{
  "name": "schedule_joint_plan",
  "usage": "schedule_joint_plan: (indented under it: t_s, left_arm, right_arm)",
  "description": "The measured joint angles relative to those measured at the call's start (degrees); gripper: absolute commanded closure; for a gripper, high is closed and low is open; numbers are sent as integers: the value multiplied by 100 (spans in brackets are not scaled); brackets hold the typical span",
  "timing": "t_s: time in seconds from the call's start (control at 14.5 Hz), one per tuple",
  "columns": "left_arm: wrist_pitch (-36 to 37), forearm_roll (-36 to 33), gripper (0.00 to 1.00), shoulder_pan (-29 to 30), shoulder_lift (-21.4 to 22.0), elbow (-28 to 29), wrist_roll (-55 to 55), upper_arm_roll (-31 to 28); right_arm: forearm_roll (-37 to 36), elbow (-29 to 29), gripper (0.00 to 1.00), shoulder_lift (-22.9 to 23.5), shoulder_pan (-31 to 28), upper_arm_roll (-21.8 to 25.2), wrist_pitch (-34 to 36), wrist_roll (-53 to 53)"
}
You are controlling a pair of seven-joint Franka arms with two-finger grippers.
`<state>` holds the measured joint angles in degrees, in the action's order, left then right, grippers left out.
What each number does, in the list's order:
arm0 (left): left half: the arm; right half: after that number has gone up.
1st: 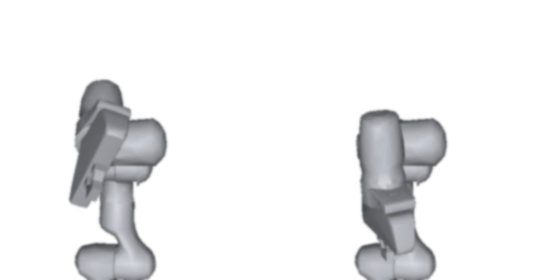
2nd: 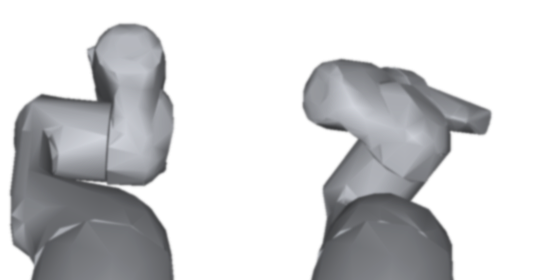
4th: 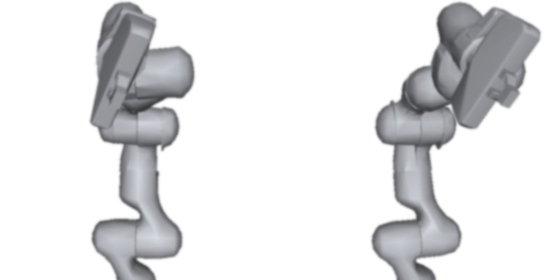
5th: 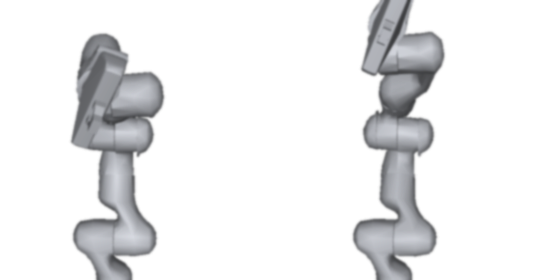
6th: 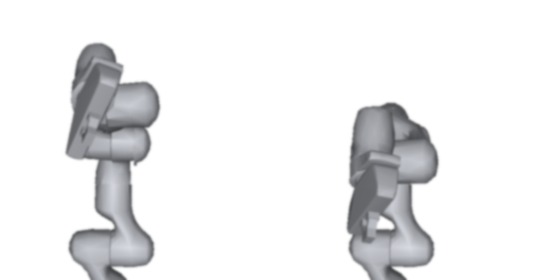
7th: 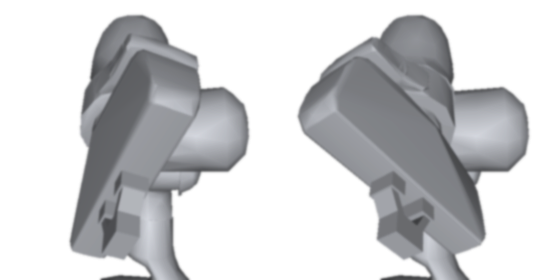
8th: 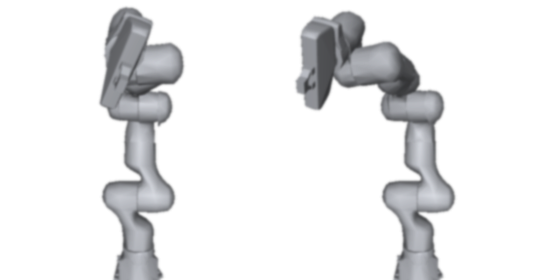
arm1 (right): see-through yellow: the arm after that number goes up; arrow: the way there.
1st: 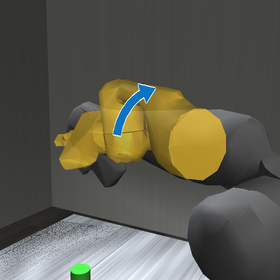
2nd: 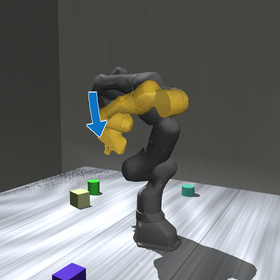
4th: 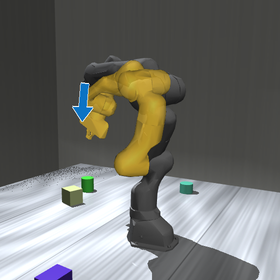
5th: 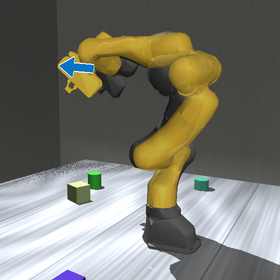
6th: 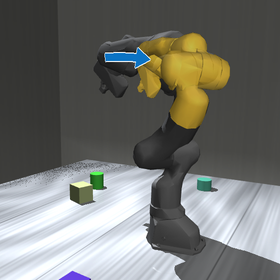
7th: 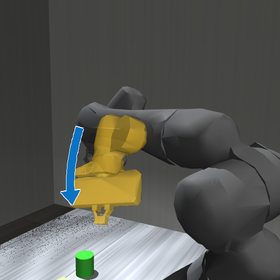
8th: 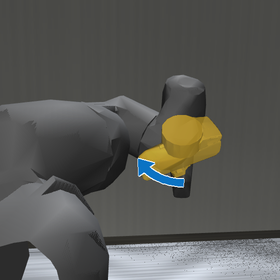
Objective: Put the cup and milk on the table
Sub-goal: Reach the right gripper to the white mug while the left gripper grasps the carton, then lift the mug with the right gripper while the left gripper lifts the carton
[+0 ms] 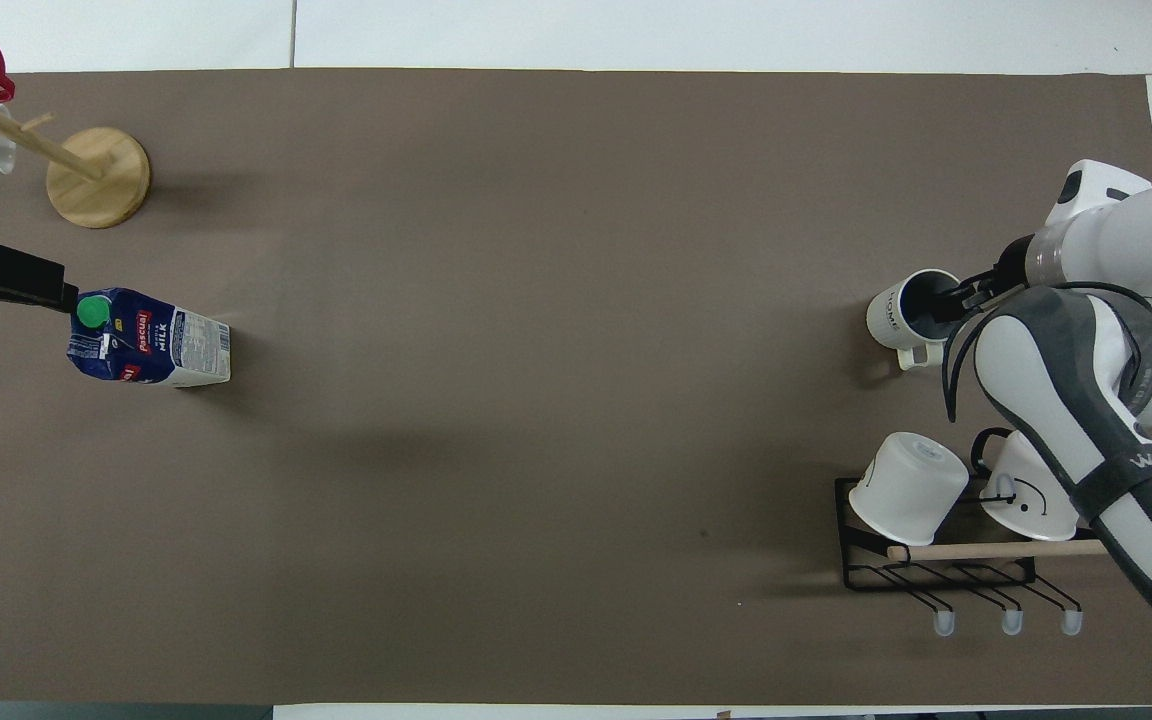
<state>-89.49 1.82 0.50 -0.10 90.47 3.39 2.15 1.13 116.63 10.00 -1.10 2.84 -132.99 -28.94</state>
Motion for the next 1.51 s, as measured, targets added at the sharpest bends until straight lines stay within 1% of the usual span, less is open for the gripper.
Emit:
schedule_joint_plan:
  t_s: [0.07, 0.28, 0.34, 0.41, 0.48, 0.55, 0.83, 0.96, 1.17, 1.31, 1.51]
  left_arm:
    - [-21, 0, 0, 1, 6, 34, 0, -2]
    - [-498, 0, 0, 3, 111, 378, 0, -7]
    - [-666, 0, 0, 4, 157, 531, 0, -13]
    - [-812, 0, 0, 7, 194, 679, 0, -21]
    - [-942, -1, 0, 11, 219, 816, 0, -29]
    - [-1090, -2, 0, 20, 232, 953, 0, -35]
    - [-1724, -3, 0, 179, 236, 1587, 7, -53]
    - [-2022, -3, 0, 223, 235, 1855, 8, -56]
    - [-2569, -3, 0, 247, 212, 2267, 7, -64]
    - [-2747, -3, 0, 276, 193, 2459, 5, -64]
    - [-2798, -3, 0, 350, 190, 2539, 5, -66]
  right_arm:
    - [0, 40, 36, 8, 0, 0, -98, -7]
    - [5, 208, 38, 37, 1, -1, -348, -7]
    - [61, 229, 44, 67, 2, -1, -351, -7]
    - [167, 231, 55, 102, 3, -2, -353, -11]
    - [240, 231, 73, 124, 2, -2, -354, -30]
    - [260, 231, 100, 132, 3, -2, -354, -38]
    - [278, 226, 100, 132, 20, -5, -354, -39]
    - [284, 126, 100, 129, 21, -5, -291, -37]
    - [300, -551, 100, 98, 121, -8, 572, 397]
    - [295, -939, 100, 83, 467, -15, 913, 1052]
    - [-16, -1010, 100, 122, 1296, -33, 752, 2497]
